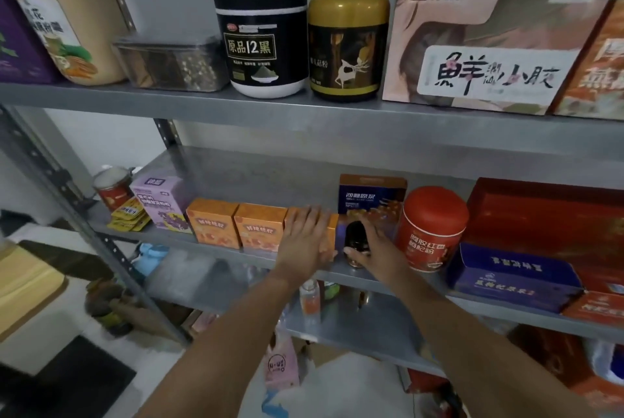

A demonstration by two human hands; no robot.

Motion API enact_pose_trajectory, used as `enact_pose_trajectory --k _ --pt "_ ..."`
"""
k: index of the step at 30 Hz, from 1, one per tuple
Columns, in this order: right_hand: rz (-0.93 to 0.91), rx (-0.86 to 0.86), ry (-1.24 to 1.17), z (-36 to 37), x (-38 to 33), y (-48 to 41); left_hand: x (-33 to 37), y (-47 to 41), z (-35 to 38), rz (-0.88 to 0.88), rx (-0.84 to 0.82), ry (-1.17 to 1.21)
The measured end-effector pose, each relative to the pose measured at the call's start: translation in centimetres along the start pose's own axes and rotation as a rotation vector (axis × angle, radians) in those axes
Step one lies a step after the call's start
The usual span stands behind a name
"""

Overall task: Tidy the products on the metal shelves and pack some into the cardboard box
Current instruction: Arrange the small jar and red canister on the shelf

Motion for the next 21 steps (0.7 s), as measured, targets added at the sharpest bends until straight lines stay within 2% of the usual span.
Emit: enact_pose_trajectory --k 5,15,21 --pt "-0.05 0.138 -0.037 0.6 0.9 -0.3 0.0 0.0 0.4 0.012 0.063 0.026" --pt "-0.055 0.237 -0.068 0.7 1.2 -0.7 -0.8 -0.7 1.0 0.046 0.215 -0.006" --pt "-0.003 0.158 -0.134 0.7 1.2 -0.5 -0.9 -0.8 1.4 0.069 0.223 0.022"
Point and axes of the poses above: each hand's wrist, its own y-axis away from the middle knuckle, its own z-axis out of the palm, x = y × z, the point moved 8 cm from there along -y, towards the middle knuckle, and after that the axes turned 3 degrees about x, right-handed, at the moved point
